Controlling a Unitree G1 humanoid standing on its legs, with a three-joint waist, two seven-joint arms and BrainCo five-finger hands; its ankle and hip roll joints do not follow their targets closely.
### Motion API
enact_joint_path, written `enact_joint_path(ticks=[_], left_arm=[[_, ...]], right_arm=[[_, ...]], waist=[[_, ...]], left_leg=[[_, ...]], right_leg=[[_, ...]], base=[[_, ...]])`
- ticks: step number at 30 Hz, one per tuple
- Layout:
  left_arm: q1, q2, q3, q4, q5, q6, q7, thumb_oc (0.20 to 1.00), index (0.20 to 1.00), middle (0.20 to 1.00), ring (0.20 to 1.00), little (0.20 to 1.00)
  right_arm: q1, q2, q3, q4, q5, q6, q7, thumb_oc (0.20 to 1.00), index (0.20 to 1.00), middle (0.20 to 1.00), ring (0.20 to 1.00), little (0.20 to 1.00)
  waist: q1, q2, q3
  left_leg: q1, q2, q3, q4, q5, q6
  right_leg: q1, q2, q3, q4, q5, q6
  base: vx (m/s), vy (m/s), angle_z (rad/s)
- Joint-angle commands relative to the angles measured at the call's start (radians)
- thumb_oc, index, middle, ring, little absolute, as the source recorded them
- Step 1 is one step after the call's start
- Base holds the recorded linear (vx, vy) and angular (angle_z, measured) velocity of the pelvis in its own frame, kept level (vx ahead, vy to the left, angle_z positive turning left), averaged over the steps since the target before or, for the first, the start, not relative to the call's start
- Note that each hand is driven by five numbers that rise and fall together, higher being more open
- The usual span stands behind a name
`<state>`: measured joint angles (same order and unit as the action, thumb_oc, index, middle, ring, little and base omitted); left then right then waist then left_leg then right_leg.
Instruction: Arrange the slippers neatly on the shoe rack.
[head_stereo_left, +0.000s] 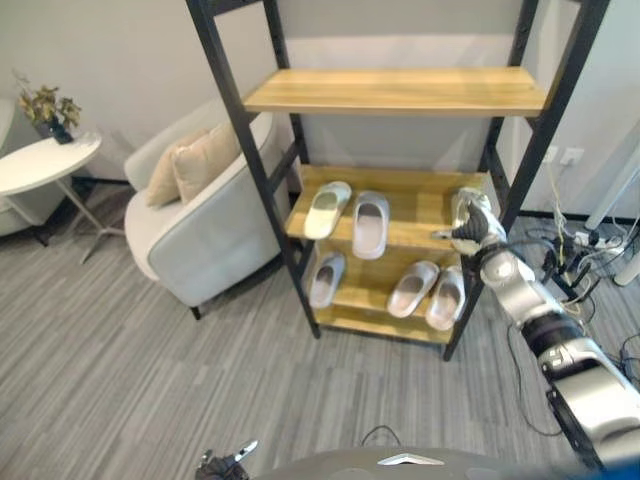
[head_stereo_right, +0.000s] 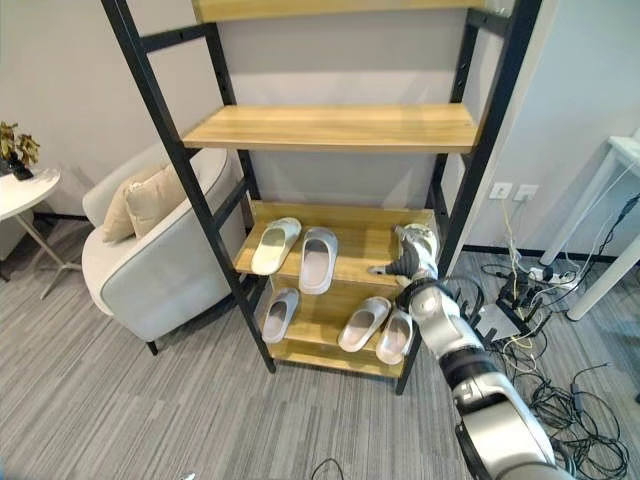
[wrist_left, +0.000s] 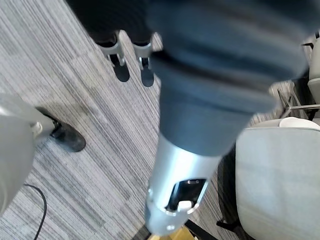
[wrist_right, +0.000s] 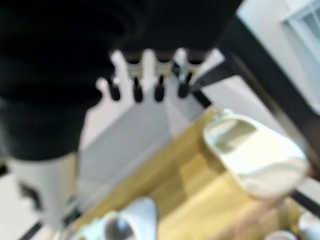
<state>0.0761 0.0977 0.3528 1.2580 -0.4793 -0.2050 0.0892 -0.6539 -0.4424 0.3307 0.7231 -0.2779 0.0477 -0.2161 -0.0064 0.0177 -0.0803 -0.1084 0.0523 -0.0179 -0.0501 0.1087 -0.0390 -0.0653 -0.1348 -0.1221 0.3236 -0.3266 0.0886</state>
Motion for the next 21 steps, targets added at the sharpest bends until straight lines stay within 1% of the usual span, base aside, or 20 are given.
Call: enact_joint_path(ticks=[1, 5, 8, 9, 10, 12, 13, 14, 15, 17, 20, 21], left_arm=[[-0.113, 0.076, 0.048, 0.002, 0.008, -0.045, -0.012, 1.000, 1.000, 1.000, 1.000, 1.000], [-0.175, 0.083, 0.041, -0.009, -0.016, -0.054, -0.021, 1.000, 1.000, 1.000, 1.000, 1.000], [-0.206, 0.085, 0.044, -0.016, -0.031, -0.058, -0.025, 1.000, 1.000, 1.000, 1.000, 1.000], [-0.206, 0.085, 0.044, -0.016, -0.031, -0.058, -0.025, 1.000, 1.000, 1.000, 1.000, 1.000], [-0.222, 0.086, 0.039, -0.021, -0.036, -0.061, -0.029, 1.000, 1.000, 1.000, 1.000, 1.000], [-0.234, 0.096, 0.030, -0.021, -0.041, -0.068, -0.029, 1.000, 1.000, 1.000, 1.000, 1.000], [-0.238, 0.097, 0.027, -0.025, -0.047, -0.070, -0.030, 1.000, 1.000, 1.000, 1.000, 1.000], [-0.239, 0.096, 0.027, -0.025, -0.047, -0.071, -0.030, 1.000, 1.000, 1.000, 1.000, 1.000], [-0.243, 0.099, 0.022, -0.035, -0.046, -0.075, -0.029, 1.000, 1.000, 1.000, 1.000, 1.000], [-0.244, 0.103, 0.014, -0.041, -0.041, -0.081, -0.026, 1.000, 1.000, 1.000, 1.000, 1.000], [-0.236, 0.101, -0.002, -0.044, -0.036, -0.094, -0.026, 1.000, 1.000, 1.000, 1.000, 1.000], [-0.235, 0.101, -0.005, -0.045, -0.036, -0.096, -0.027, 1.000, 1.000, 1.000, 1.000, 1.000]], right_arm=[[-0.192, 0.037, 0.007, 0.046, 0.062, -0.064, -0.053, 1.000, 1.000, 1.000, 1.000, 1.000], [-0.370, 0.056, 0.073, 0.176, 0.103, -0.094, -0.084, 1.000, 1.000, 1.000, 1.000, 1.000], [-0.459, 0.064, 0.119, 0.247, 0.136, -0.114, -0.084, 1.000, 1.000, 1.000, 1.000, 1.000], [-0.459, 0.064, 0.119, 0.247, 0.136, -0.114, -0.084, 1.000, 1.000, 1.000, 1.000, 1.000], [-0.518, 0.062, 0.153, 0.312, 0.151, -0.130, -0.096, 1.000, 1.000, 1.000, 1.000, 1.000], [-0.587, 0.049, 0.206, 0.378, 0.149, -0.148, -0.121, 1.000, 1.000, 1.000, 1.000, 1.000], [-0.623, 0.044, 0.233, 0.429, 0.151, -0.159, -0.143, 1.000, 1.000, 1.000, 1.000, 1.000], [-0.625, 0.045, 0.234, 0.431, 0.151, -0.160, -0.143, 1.000, 1.000, 1.000, 1.000, 1.000], [-0.680, 0.026, 0.269, 0.509, 0.162, -0.173, -0.162, 1.000, 1.000, 1.000, 1.000, 1.000], [-0.735, 0.015, 0.297, 0.595, 0.175, -0.183, -0.179, 1.000, 1.000, 1.000, 1.000, 1.000], [-0.812, -0.001, 0.289, 0.740, 0.232, -0.203, -0.206, 1.000, 1.000, 1.000, 1.000, 1.000], [-0.826, -0.009, 0.290, 0.762, 0.243, -0.209, -0.213, 1.000, 1.000, 1.000, 1.000, 1.000]], waist=[[0.003, -0.097, 0.102], [0.010, -0.098, 0.168], [0.012, -0.098, 0.199], [0.012, -0.098, 0.199], [0.016, -0.100, 0.221], [0.019, -0.101, 0.247], [0.019, -0.098, 0.255], [0.019, -0.098, 0.254], [0.023, -0.094, 0.266], [0.026, -0.090, 0.277], [0.032, -0.080, 0.291], [0.035, -0.078, 0.291]], left_leg=[[0.091, -0.065, -0.047, -0.017, -0.102, 0.046], [0.015, -0.061, -0.059, -0.003, -0.083, 0.040], [-0.026, -0.058, -0.067, 0.004, -0.076, 0.037], [-0.026, -0.058, -0.067, 0.004, -0.076, 0.037], [-0.056, -0.057, -0.077, 0.011, -0.071, 0.033], [-0.089, -0.058, -0.079, 0.022, -0.068, 0.028], [-0.107, -0.059, -0.079, 0.023, -0.066, 0.023], [-0.108, -0.059, -0.079, 0.024, -0.066, 0.023], [-0.127, -0.061, -0.081, 0.024, -0.060, 0.018], [-0.141, -0.063, -0.086, 0.016, -0.051, 0.012], [-0.173, -0.071, -0.090, -0.004, -0.033, 0.004], [-0.180, -0.073, -0.091, -0.010, -0.028, 0.003]], right_leg=[[0.092, -0.014, -0.010, -0.341, 0.303, 0.013], [0.032, -0.010, -0.024, -0.328, 0.308, 0.013], [-0.003, -0.009, -0.031, -0.318, 0.309, 0.010], [-0.003, -0.009, -0.031, -0.318, 0.309, 0.010], [-0.024, -0.010, -0.037, -0.314, 0.309, 0.010], [-0.047, -0.012, -0.047, -0.310, 0.312, 0.012], [-0.062, -0.013, -0.048, -0.310, 0.316, 0.012], [-0.064, -0.013, -0.048, -0.309, 0.316, 0.012], [-0.075, -0.013, -0.056, -0.313, 0.320, 0.013], [-0.088, -0.014, -0.062, -0.321, 0.326, 0.015], [-0.120, -0.016, -0.070, -0.341, 0.346, 0.021], [-0.126, -0.016, -0.073, -0.348, 0.350, 0.022]], base=[[-0.11, -0.019, 0.12], [-0.14, -0.016, 0.09], [-0.07, -0.008, 0.18], [-0.07, -0.012, 0.18], [-0.06, -0.016, 0.14], [-0.06, -0.020, 0.11], [-0.03, -0.008, 0.08], [-0.01, -0.013, 0.10], [-0.02, -0.017, 0.08], [-0.01, -0.012, 0.07], [-0.03, -0.002, 0.09], [-0.02, -0.007, 0.11]])
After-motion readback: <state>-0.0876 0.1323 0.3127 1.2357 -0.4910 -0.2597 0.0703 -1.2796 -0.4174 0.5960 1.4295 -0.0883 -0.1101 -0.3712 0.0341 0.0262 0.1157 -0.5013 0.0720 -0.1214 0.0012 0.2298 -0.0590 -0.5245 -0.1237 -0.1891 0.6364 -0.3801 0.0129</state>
